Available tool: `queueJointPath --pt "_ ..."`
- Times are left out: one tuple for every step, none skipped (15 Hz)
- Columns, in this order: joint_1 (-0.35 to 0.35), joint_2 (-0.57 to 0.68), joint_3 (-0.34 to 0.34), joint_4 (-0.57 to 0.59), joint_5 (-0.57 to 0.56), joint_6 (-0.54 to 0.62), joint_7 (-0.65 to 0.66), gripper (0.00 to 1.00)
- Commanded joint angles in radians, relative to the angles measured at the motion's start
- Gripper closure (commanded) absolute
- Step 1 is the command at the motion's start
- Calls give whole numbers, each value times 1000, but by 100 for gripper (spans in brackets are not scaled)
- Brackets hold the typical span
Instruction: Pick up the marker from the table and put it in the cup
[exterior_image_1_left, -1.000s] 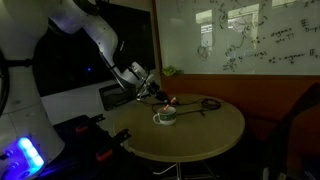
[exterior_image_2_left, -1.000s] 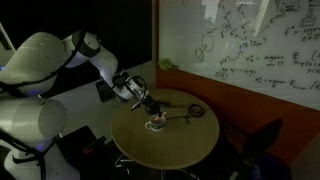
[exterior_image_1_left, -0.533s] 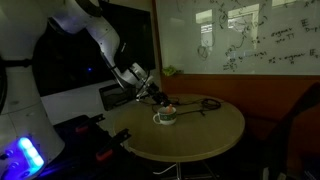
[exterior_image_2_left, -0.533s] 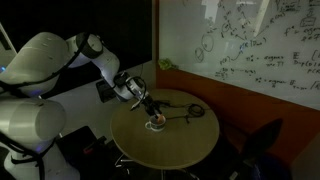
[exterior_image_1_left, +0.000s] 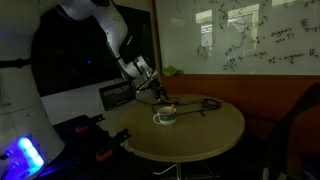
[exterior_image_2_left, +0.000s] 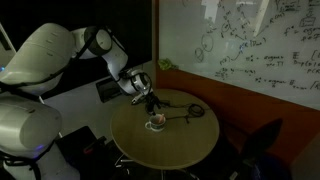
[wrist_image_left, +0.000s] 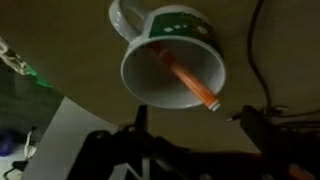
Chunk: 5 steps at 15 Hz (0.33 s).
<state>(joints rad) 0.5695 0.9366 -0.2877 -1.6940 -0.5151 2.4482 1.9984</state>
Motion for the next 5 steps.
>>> queueJointPath --pt "-45 -75 54 -72 12 30 -36 0" --pt "-78 -62 77 -59 22 43 -67 0" --pt "-67 -89 75 -82 13 32 -56 0" --pt "-58 -111 75 -103 6 29 -51 0" --pt "-88 -89 97 -82 25 18 -86 0"
